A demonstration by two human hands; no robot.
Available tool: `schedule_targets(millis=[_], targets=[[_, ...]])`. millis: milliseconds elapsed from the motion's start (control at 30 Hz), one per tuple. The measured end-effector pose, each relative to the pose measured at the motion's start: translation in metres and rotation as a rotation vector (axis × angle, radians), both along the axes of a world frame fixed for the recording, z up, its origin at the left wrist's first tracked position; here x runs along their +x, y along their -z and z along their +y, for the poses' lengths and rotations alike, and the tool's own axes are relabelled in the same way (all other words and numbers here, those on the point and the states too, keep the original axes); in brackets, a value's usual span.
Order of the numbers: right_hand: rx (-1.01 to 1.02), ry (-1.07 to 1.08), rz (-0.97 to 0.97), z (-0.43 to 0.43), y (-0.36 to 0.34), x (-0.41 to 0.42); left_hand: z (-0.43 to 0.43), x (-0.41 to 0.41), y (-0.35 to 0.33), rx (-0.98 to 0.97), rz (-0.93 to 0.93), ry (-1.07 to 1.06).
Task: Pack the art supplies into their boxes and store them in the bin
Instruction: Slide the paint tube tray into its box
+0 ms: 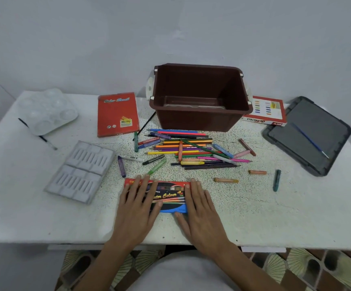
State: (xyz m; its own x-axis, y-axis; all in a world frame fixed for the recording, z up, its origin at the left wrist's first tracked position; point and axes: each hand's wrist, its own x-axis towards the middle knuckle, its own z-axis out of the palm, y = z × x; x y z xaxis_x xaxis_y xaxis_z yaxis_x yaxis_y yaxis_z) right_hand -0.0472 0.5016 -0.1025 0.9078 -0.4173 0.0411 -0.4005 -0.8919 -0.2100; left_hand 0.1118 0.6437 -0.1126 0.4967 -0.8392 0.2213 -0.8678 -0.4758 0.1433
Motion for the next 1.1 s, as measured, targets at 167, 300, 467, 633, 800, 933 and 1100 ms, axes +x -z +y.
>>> schedule_targets(millis=[167, 300, 467, 633, 800, 933, 1100], targets=[[-0.019, -0.083, 0.040, -0.006, -0.006, 0.004, 0.001, 0.002, 0.001, 0.144, 0.000, 0.031], [0.108, -0.187, 0.001, -0.012, -0.009, 0.004, 0.002, 0.000, -0.005, 0.137, 0.088, 0.006], [0.465, 0.020, -0.133, 0.003, -0.014, 0.007, 0.000, -0.017, -0.019, -0.026, 0.459, -0.371], [0.700, 0.205, -0.237, 0.021, -0.026, 0.019, -0.009, -0.027, -0.033, -0.048, 0.700, -0.507], [0.918, 0.298, -0.289, 0.017, -0.037, 0.023, -0.015, -0.032, -0.040, -0.069, 0.740, -0.524], [0.894, 0.324, -0.319, 0.005, -0.046, 0.018, -0.025, -0.033, -0.062, -0.057, 0.842, -0.454], [0.817, 0.361, -0.370, -0.023, -0.075, 0.024, -0.052, -0.022, -0.101, -0.154, 0.849, -0.357]])
